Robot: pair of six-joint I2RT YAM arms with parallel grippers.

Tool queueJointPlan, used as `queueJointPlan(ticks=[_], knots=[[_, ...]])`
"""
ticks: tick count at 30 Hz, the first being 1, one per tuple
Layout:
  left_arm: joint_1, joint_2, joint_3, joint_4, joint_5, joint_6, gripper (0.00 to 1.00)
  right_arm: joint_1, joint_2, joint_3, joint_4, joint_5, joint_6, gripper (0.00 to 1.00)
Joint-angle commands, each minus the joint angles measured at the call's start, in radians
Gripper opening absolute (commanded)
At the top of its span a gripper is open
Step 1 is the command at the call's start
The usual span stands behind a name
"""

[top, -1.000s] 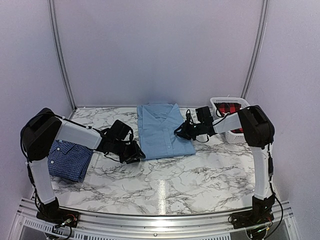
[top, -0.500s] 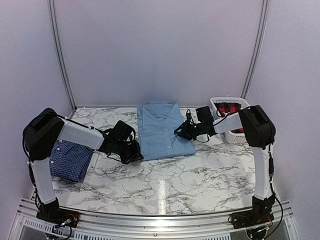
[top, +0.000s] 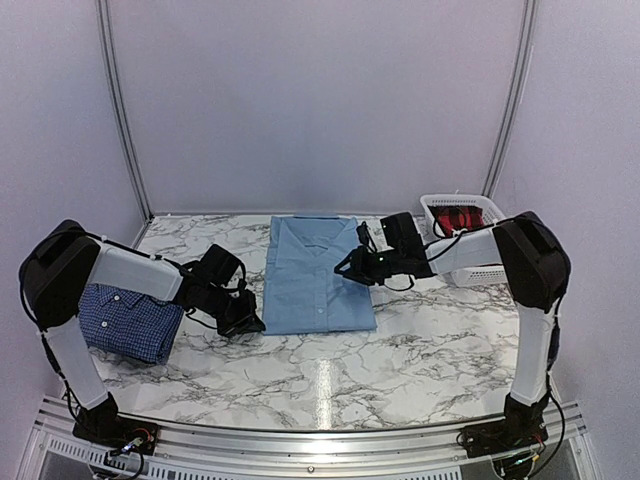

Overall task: Fold and stack the long sleeve shirts
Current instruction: Pick up the 2/3-rectangle-folded shirt from the center of the board, then smooth out the 2/3-rectangle-folded shirt at the center of the board.

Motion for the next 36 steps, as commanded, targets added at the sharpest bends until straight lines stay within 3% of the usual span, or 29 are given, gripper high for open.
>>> queueJointPlan(ticks=[1, 19, 28, 36], knots=[[0.004, -0.019, 0.001, -0.05, 0.023, 0.035, 0.0, 0.042, 0.012, 0.0, 0.019, -0.001, -0.013, 0.33], [0.017, -0.034, 0.0, -0.068, 0.015, 0.055, 0.0, -0.126, 0.133, 0.102, -0.046, 0.072, -0.034, 0.34], [0.017, -0.036, 0.004, -0.069, 0.018, 0.059, 0.0, -0.129, 0.023, 0.092, -0.131, 0.133, -0.112, 0.48], [0.017, -0.031, 0.02, -0.068, 0.022, 0.06, 0.0, -0.08, -0.237, -0.177, -0.207, 0.152, -0.179, 0.48]])
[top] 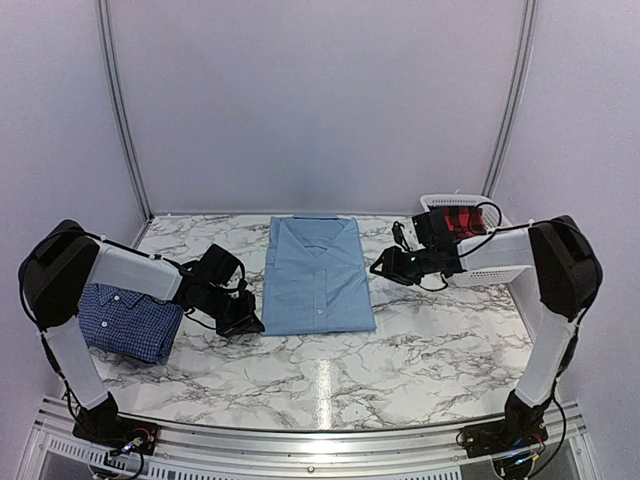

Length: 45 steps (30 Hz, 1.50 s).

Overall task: Fold and stack the long sleeve shirts
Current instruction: Smooth out the 2/3-rectangle-folded shirt at the center of the board, then pick up the 2/3-rectangle-folded shirt at the center of the board.

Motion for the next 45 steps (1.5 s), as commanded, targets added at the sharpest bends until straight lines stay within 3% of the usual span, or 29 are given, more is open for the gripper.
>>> queueJointPlan(ticks=[1, 11, 31, 45], knots=[[0.005, -0.027, 0.021, -0.05, 0.012, 0.016, 0.0, 0.045, -0.14, -0.119, -0.075, 0.015, -0.059, 0.47], [0.003, -0.023, 0.023, -0.045, 0.02, 0.007, 0.0, 0.135, -0.277, -0.297, -0.12, -0.016, -0.032, 0.44], [0.003, -0.023, 0.016, -0.034, 0.021, 0.003, 0.0, 0.169, -0.244, -0.41, -0.006, -0.046, 0.086, 0.32], [0.003, -0.027, 0.005, -0.028, 0.021, 0.003, 0.0, 0.168, -0.241, -0.452, 0.115, -0.044, 0.179, 0.33]])
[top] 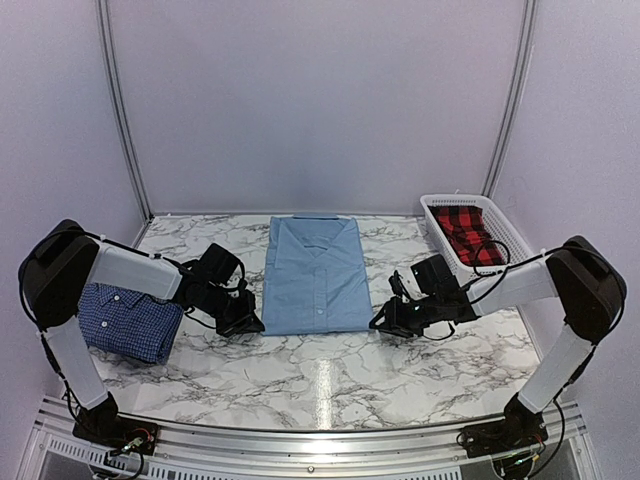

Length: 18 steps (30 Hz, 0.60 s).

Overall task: Fold and stack the long sleeve shirts
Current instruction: Pick up the 2/3-rectangle-folded shirt at the center of the board.

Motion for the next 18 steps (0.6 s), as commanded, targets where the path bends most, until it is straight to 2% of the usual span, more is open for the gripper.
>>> queueJointPlan(ticks=[1, 18], knots=[[0.003, -0.027, -0.001, -0.021, 0.013, 0.002, 0.0, 0.011, 0.018, -0.006, 0.037, 0.013, 0.039, 0.33], [-0.011, -0.021, 0.002, -0.016, 0.008, -0.006, 0.0, 0.023, 0.038, -0.024, 0.055, 0.008, 0.06, 0.29]])
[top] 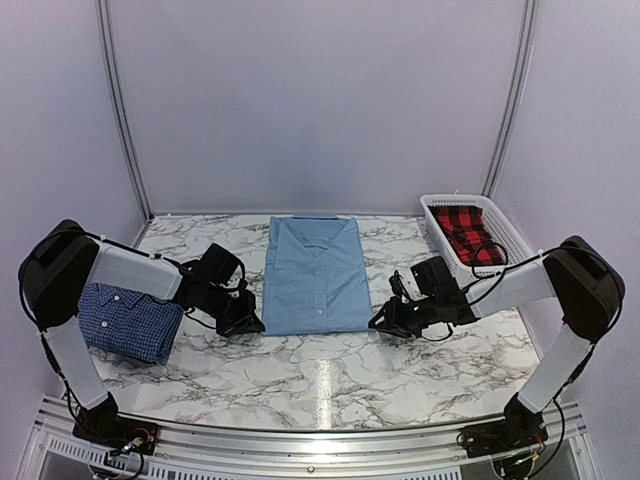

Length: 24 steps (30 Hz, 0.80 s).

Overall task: Fold and stack the long sleeve shirts
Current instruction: Pick up the 2/3-rectangle-folded shirt at the center of the board.

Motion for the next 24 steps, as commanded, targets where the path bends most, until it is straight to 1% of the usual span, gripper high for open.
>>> queueJointPlan(ticks=[1, 7, 9, 11, 16, 24], knots=[[-0.008, -0.021, 0.001, -0.016, 0.009, -0.006, 0.0, 0.023, 0.032, -0.008, 0.001, 0.005, 0.017, 0.29], [-0.012, -0.022, 0.001, -0.015, 0.005, -0.008, 0.0, 0.035, 0.047, -0.017, 0.02, -0.005, 0.027, 0.25], [-0.013, -0.024, -0.001, -0.015, 0.002, -0.009, 0.0, 0.038, 0.043, -0.02, 0.016, -0.001, 0.029, 0.21], [-0.013, -0.028, -0.003, -0.014, 0.002, -0.01, 0.0, 0.038, 0.034, -0.023, 0.008, 0.007, 0.027, 0.17], [-0.019, -0.048, -0.011, -0.015, -0.001, -0.009, 0.0, 0.039, -0.003, -0.023, -0.012, 0.02, 0.025, 0.0], [-0.052, -0.149, -0.052, -0.031, -0.035, -0.012, 0.0, 0.043, -0.122, -0.057, -0.051, 0.034, 0.023, 0.0]])
